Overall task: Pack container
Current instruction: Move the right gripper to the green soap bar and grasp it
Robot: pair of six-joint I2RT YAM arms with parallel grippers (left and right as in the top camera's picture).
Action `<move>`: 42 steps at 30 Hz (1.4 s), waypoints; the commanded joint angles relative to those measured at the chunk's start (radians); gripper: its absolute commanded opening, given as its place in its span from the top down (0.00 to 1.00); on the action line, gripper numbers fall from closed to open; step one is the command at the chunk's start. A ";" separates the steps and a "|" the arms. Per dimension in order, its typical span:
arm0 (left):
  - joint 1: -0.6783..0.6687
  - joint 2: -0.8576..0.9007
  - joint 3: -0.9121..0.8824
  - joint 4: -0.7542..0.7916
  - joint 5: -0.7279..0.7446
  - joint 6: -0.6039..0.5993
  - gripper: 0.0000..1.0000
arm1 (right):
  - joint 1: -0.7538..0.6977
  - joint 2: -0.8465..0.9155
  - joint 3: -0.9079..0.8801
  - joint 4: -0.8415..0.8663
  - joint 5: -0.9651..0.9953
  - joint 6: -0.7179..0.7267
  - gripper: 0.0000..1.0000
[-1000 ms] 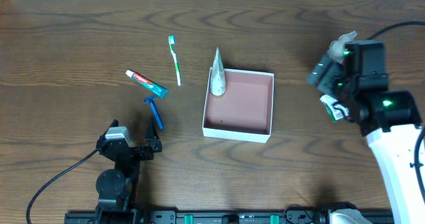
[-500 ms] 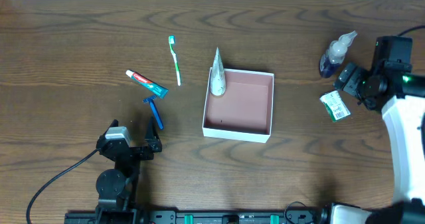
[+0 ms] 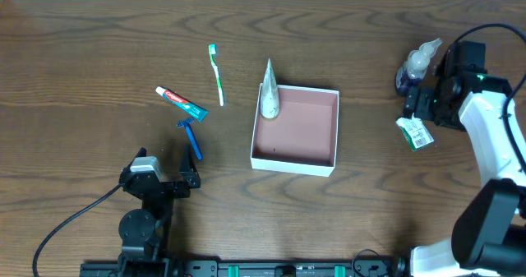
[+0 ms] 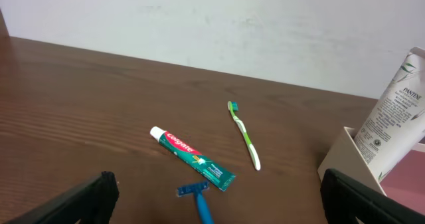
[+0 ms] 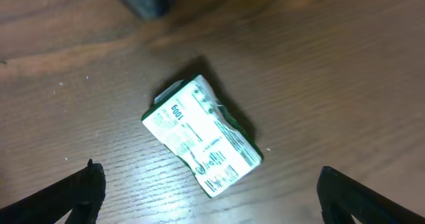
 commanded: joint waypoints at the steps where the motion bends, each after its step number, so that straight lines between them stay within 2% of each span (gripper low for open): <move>1: 0.003 -0.006 -0.021 -0.036 -0.009 -0.001 0.02 | -0.006 0.047 -0.008 0.009 -0.057 -0.077 0.01; 13: 0.003 -0.006 -0.021 -0.036 -0.009 -0.001 0.02 | -0.006 0.202 -0.008 0.016 -0.124 -0.116 0.01; 25: 0.003 -0.006 -0.021 -0.037 -0.009 -0.001 0.02 | -0.005 0.230 -0.008 0.065 -0.124 -0.135 0.03; 27: 0.003 -0.006 -0.021 -0.037 -0.009 -0.001 0.02 | -0.003 0.235 -0.008 0.069 -0.124 -0.140 0.05; 33: 0.003 -0.006 -0.021 -0.037 -0.009 -0.001 0.02 | -0.003 0.237 -0.008 0.073 -0.124 -0.142 0.21; 42: 0.003 -0.006 -0.021 -0.036 -0.009 -0.001 0.02 | -0.003 0.278 -0.010 0.076 -0.124 -0.176 0.22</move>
